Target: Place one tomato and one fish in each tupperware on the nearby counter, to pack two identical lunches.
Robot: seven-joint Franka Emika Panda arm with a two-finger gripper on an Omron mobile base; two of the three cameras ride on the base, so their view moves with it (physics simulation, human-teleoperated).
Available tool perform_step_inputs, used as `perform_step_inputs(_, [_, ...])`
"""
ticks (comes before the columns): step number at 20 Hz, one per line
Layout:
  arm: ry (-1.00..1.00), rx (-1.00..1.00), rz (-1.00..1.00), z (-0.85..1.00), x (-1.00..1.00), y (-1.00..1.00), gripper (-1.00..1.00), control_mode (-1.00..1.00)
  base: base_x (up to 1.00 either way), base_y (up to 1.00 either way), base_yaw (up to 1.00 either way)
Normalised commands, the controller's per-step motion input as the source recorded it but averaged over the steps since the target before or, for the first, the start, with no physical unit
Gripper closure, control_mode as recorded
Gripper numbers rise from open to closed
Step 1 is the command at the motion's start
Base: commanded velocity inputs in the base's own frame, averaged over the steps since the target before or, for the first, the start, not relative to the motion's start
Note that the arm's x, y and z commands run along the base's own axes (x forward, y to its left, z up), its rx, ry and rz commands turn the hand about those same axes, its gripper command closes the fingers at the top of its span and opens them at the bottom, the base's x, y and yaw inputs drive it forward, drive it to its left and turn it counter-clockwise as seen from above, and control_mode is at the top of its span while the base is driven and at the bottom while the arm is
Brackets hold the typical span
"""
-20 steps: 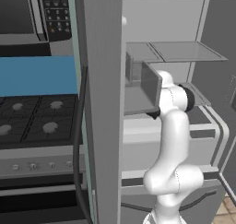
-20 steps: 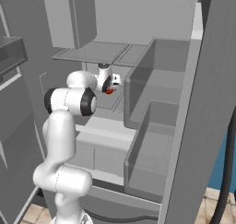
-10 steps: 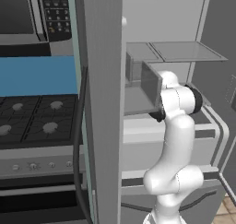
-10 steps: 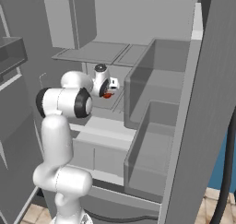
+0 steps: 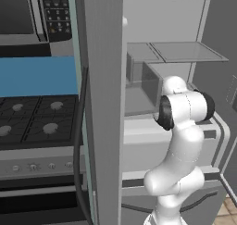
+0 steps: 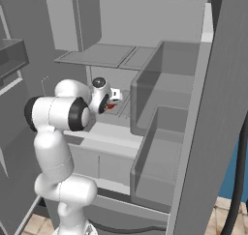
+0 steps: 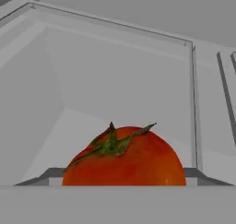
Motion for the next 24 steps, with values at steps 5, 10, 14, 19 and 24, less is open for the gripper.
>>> perform_step_inputs(5, [-0.09,0.0,0.0,-0.09,-1.0,-0.37,1.0,-1.0,0.0,0.0,0.0])
perform_step_inputs(10, [-0.01,0.01,0.0,0.31,-1.0,-0.35,1.0,-1.0,0.0,0.0,0.0])
perform_step_inputs(14, [0.0,0.0,0.0,0.54,-1.0,-0.13,1.0,-1.0,0.0,0.0,0.0])
perform_step_inputs(19, [0.01,0.0,-0.02,0.97,-1.0,-0.04,1.0,-1.0,0.0,0.0,0.0])
perform_step_inputs(24, [0.14,0.0,-0.03,1.0,-1.0,0.0,1.0,-1.0,0.0,0.0,0.0])
